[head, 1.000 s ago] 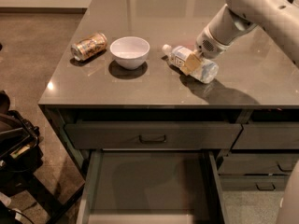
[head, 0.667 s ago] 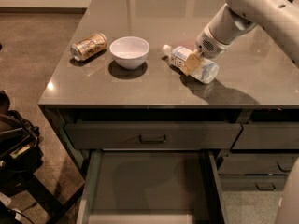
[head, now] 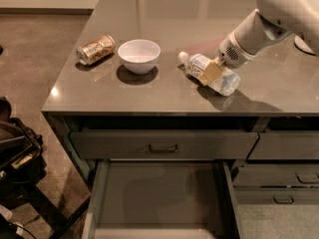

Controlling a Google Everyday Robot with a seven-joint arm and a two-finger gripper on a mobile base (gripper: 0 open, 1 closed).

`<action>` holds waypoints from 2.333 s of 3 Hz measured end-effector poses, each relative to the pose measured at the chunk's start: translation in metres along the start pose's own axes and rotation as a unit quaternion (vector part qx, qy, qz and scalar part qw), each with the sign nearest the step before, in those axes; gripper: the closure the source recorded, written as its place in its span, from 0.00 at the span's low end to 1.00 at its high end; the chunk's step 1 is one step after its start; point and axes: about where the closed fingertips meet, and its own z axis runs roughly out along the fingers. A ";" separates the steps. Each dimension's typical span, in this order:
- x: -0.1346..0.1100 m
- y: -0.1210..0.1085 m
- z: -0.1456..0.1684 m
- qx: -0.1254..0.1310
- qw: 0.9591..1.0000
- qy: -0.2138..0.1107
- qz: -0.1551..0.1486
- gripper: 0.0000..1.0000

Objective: Place blue plastic bottle into middle drawer

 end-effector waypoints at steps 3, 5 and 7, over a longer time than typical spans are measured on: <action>0.047 0.027 -0.038 -0.030 0.996 -0.050 0.067 1.00; 0.055 0.073 -0.078 -0.021 0.995 -0.047 0.088 1.00; 0.126 0.117 -0.066 -0.055 0.974 -0.096 0.195 1.00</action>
Offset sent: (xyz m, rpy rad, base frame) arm -0.0221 -0.0026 0.0077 0.0579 -0.0018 -0.0205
